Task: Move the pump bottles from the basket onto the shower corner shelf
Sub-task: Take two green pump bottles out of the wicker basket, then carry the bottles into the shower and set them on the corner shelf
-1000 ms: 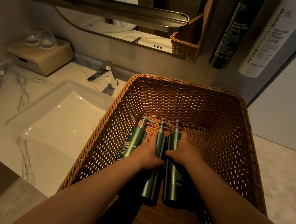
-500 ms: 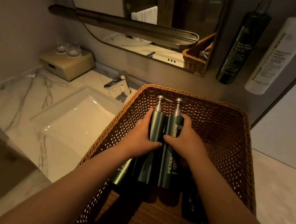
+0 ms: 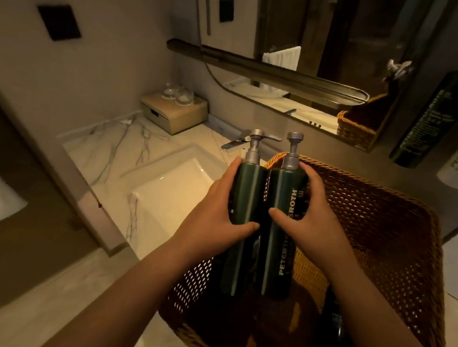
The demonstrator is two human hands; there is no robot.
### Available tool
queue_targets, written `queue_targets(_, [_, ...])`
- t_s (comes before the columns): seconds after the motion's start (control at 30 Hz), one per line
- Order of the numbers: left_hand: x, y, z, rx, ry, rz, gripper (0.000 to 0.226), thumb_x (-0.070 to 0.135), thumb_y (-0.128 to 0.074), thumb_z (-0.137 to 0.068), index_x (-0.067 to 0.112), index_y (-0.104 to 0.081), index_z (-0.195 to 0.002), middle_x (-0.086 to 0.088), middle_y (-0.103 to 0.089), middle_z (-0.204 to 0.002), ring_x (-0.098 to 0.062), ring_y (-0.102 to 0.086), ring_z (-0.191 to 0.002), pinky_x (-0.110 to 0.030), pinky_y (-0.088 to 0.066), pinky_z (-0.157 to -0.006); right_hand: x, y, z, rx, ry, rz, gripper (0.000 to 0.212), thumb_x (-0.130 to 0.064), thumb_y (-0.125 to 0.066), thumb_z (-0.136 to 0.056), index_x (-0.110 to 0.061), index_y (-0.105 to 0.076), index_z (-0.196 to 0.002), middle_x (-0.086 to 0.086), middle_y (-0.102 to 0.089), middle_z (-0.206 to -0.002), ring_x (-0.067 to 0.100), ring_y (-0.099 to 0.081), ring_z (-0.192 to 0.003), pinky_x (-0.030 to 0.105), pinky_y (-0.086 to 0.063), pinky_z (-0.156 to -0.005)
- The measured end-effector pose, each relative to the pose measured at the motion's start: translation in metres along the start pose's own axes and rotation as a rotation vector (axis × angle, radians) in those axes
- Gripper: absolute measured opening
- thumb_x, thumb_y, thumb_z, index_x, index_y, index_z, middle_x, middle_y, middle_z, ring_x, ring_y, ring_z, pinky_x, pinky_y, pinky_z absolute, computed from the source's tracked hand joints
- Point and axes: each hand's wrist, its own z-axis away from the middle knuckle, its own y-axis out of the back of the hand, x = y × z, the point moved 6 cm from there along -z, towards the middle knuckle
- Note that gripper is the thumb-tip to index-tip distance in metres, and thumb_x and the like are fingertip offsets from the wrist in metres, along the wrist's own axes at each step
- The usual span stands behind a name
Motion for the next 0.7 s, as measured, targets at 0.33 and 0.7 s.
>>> queue_targets(0.33, [0.012, 0.127, 0.099, 0.274, 0.009, 0.025, 0.105, 0.050, -0.070, -0.064, 0.064, 0.003, -0.137, 0.026, -0.030, -0.138, 0.003, -0.044, -0.119, -0.021, -0.042, -0.085, -0.120, -0.078, 0.025, -0.138, 0.254, -0.065, 0.088, -0.034, -0.072, -0.075, -0.059, -0.015, -0.137, -0.049, -0.041, -0.106, -0.033, -0.042, -0.093, 0.004, -0.042, -0.060])
queue_targets(0.7, [-0.023, 0.277, 0.305, 0.582, 0.199, 0.021, 0.107, 0.042, -0.075, -0.064, 0.068, 0.001, -0.134, 0.019, -0.033, -0.145, -0.004, -0.048, -0.121, -0.041, -0.049, -0.094, -0.254, -0.250, 0.119, -0.413, 0.389, -0.140, 0.090, -0.041, -0.072, -0.073, -0.067, -0.010, -0.133, -0.027, -0.049, -0.123, -0.006, -0.054, -0.106, 0.029, -0.045, -0.085])
